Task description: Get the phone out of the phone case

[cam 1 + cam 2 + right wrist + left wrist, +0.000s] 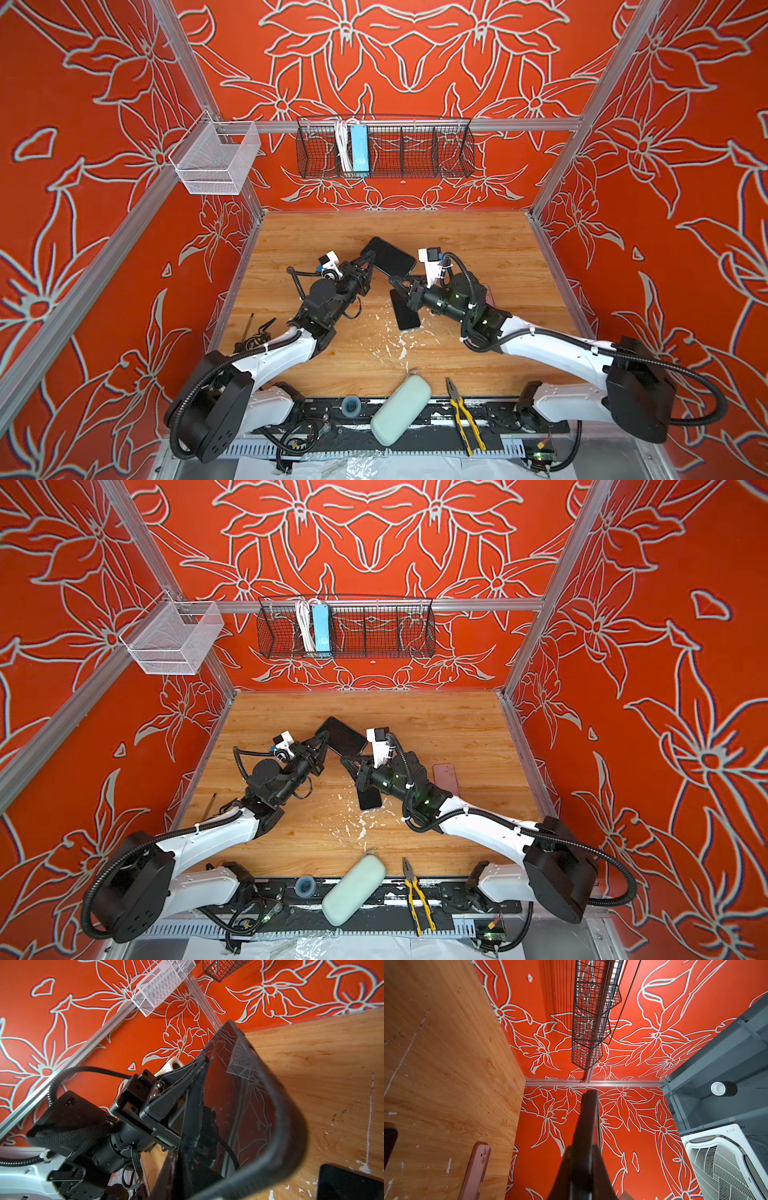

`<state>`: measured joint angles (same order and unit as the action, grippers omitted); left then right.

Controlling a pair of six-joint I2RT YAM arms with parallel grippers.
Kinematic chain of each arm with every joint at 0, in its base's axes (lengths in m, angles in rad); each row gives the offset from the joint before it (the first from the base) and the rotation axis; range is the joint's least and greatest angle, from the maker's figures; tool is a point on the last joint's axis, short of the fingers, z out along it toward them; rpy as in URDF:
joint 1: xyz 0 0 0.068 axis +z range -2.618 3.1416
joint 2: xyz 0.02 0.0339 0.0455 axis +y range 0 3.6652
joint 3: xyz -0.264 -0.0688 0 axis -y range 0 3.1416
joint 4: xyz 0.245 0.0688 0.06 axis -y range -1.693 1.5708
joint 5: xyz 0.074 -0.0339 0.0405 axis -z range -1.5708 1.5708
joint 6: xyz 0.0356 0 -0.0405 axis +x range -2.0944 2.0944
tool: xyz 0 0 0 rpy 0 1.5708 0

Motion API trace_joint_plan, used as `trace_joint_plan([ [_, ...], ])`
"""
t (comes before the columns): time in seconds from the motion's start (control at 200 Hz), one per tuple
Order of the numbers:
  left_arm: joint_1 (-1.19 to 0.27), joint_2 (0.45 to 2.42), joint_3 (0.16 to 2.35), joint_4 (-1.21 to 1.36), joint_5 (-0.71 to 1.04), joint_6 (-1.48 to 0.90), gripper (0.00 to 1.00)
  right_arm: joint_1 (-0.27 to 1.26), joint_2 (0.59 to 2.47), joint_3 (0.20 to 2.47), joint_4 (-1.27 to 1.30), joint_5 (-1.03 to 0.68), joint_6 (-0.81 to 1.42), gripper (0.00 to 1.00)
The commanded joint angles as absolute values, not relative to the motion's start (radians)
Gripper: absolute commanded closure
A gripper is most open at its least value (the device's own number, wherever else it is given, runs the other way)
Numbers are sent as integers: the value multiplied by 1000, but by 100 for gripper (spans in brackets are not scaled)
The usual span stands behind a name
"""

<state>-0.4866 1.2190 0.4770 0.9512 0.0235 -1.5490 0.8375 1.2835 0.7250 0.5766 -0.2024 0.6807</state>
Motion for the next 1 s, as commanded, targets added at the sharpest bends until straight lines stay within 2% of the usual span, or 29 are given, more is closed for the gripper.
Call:
trace_joint_plan([
  [0.0, -502, 1196, 512, 961, 26, -1487, 100, 831, 1289, 695, 473, -184, 608, 83],
  [0.195, -502, 1213, 513, 1003, 36, -1483, 100, 822, 1276, 658, 573, -239, 725, 75],
  [0.44, -502, 1201, 512, 1018, 24, -1459, 100, 813, 1262, 612, 701, -257, 847, 53],
  [0.51, -502, 1193, 510, 1015, 21, -1453, 100, 812, 1264, 602, 740, -254, 876, 50],
  [0.911, -502, 1190, 506, 1030, 0, -1448, 100, 829, 1357, 565, 962, -219, 1009, 49],
  [0.996, -502, 1189, 510, 1026, 0, -1443, 100, 831, 1364, 563, 983, -200, 1014, 53],
])
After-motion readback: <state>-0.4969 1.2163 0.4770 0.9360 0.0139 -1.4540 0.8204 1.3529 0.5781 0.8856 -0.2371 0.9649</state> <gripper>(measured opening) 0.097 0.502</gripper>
